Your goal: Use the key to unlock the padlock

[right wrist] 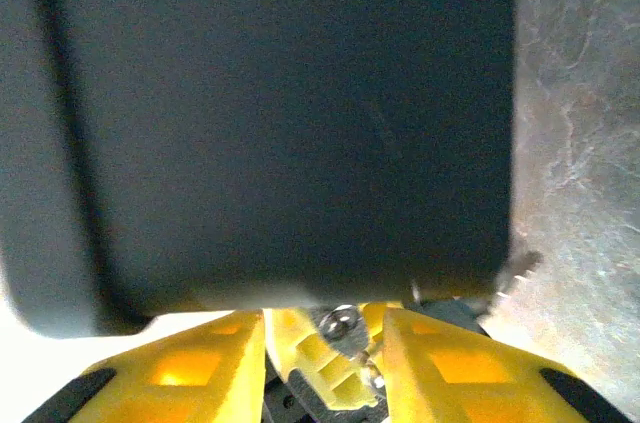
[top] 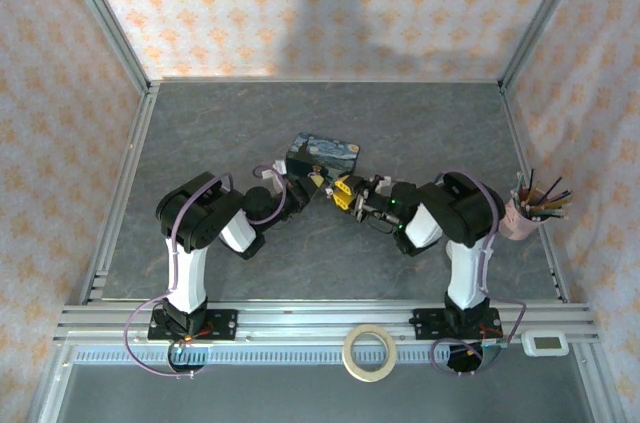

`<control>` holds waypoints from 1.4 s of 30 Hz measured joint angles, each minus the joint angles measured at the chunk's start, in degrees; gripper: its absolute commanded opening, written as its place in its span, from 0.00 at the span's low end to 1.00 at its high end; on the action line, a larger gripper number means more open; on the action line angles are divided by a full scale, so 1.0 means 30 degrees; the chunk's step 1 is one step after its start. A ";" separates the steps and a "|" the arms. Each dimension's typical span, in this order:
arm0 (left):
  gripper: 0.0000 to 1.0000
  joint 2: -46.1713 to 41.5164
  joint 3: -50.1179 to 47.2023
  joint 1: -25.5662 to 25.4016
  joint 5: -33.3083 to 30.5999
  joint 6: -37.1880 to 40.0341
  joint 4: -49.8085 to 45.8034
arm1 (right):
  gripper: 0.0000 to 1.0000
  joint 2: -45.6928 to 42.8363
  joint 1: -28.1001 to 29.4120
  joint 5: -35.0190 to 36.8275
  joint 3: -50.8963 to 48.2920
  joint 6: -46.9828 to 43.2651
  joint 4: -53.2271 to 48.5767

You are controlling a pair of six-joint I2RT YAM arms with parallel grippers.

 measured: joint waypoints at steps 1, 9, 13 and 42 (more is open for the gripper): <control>0.00 0.0000 -0.0117 0.0000 -0.0117 -0.0058 0.0000 | 0.38 -0.0546 -0.0029 0.0044 -0.0131 -0.0699 -0.0729; 0.00 -0.0233 -0.0867 -0.0124 -0.1807 -0.0058 -0.0656 | 0.42 -0.6506 -0.0095 0.2506 0.1195 -0.9537 -1.2983; 0.00 -0.0510 -0.0984 -0.0539 -0.2747 -0.0058 -0.1880 | 0.42 -0.8087 -0.0073 0.4364 0.2710 -1.3121 -1.7777; 0.55 -0.7606 -0.5697 0.2084 -0.5727 -0.0561 -0.5224 | 0.64 -0.4867 0.8816 1.4630 1.3318 -2.6440 -3.1139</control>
